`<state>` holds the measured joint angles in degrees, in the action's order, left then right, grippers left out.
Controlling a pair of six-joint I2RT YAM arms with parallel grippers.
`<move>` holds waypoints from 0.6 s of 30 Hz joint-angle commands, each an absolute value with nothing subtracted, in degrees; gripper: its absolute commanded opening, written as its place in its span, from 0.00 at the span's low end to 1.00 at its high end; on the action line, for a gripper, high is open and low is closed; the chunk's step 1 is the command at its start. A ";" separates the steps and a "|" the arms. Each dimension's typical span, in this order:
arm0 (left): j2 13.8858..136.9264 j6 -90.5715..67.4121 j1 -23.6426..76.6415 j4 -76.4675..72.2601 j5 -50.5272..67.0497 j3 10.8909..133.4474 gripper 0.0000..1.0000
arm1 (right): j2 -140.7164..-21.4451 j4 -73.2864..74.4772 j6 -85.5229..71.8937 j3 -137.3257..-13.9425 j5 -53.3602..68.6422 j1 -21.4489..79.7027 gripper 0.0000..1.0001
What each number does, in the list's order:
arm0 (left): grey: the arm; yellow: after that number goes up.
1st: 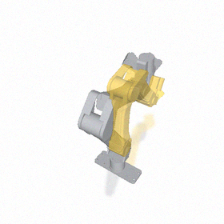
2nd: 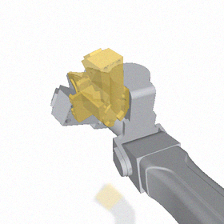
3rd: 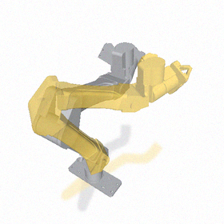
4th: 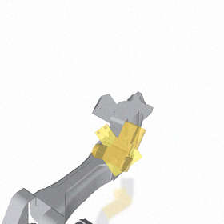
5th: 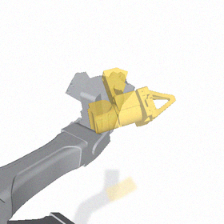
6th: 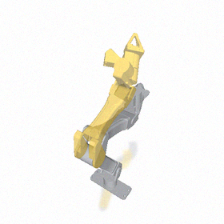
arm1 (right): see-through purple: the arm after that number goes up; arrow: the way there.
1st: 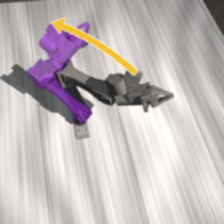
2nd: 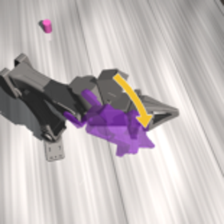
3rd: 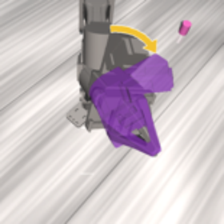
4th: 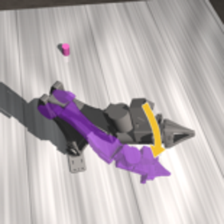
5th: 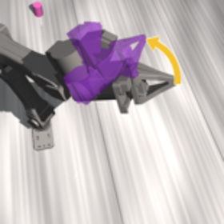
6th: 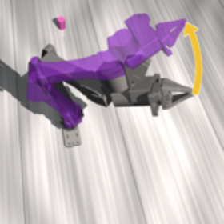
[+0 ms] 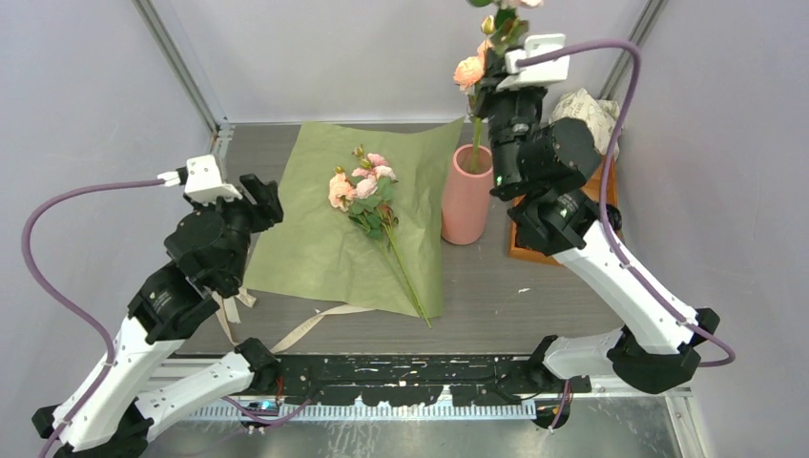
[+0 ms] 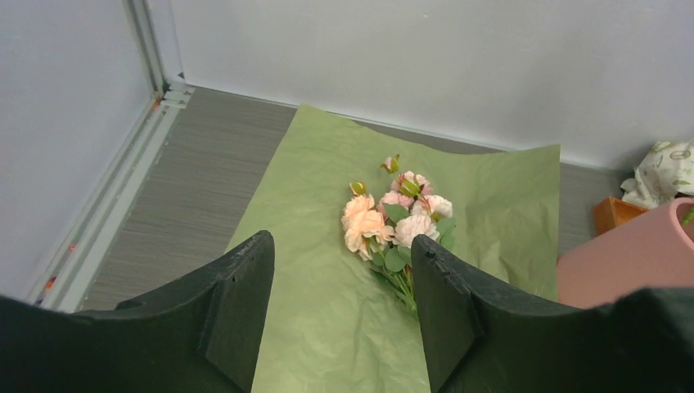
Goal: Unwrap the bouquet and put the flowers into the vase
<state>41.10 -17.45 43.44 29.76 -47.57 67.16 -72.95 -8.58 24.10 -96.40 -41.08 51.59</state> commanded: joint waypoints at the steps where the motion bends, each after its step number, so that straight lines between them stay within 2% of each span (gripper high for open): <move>1: 43.35 -19.86 43.61 26.23 -44.01 68.44 0.63 | -73.17 -14.20 23.18 -97.37 -41.35 43.11 0.01; 8: 45.67 -20.82 43.53 26.32 -42.63 68.82 0.63 | -76.77 -10.99 15.91 -98.73 -37.09 34.04 0.01; 18: 46.61 -20.66 43.59 26.12 -43.06 68.39 0.63 | -80.20 -9.43 11.32 -98.07 -33.05 31.64 0.01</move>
<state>46.65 -20.29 43.44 29.39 -42.83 67.16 -80.40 -7.79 14.35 -96.60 -36.03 31.99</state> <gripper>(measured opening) 0.626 0.168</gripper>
